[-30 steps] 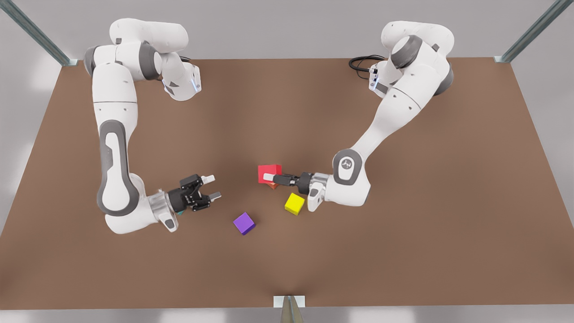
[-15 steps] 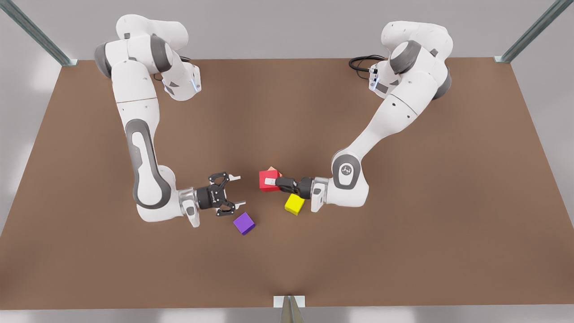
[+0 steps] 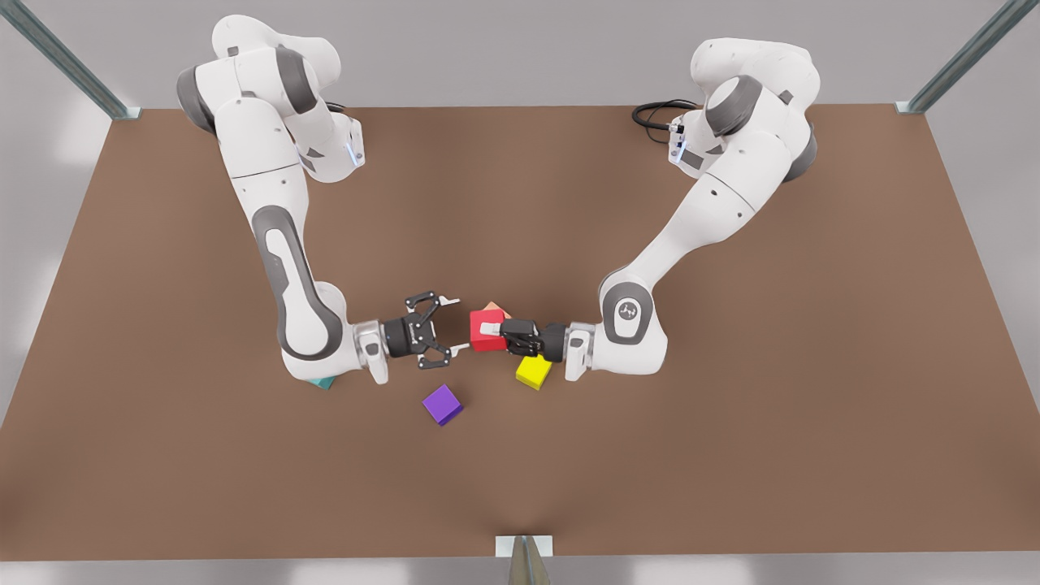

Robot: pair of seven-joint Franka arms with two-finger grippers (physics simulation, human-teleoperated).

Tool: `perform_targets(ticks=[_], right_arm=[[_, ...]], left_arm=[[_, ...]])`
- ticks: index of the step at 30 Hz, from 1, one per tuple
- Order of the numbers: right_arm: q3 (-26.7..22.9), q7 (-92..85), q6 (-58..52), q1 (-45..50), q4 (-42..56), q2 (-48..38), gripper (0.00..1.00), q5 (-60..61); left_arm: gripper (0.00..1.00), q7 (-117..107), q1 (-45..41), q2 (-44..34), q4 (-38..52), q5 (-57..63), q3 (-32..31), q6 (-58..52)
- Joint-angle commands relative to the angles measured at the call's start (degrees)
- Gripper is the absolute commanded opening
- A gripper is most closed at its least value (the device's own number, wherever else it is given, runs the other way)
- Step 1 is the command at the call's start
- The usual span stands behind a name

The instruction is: Pick up red wooden cube and pass to hand red wooden cube and place in blue wooden cube

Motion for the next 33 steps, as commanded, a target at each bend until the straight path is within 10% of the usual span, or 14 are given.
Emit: perform_targets(ticks=[1,33], right_arm=[[0.0,-16.5,0.9,0.0,0.1,-0.1,1.00,0.6],[3.0,-16.3,6.6,1.2,0.7,-0.1,1.00,7.5]], left_arm=[[0.66,8.6,0.0,0.0,0.0,-0.9,-0.1,-0.4],[0.66,8.7,-1.2,0.6,0.2,-2.0,-0.1,1.0]])
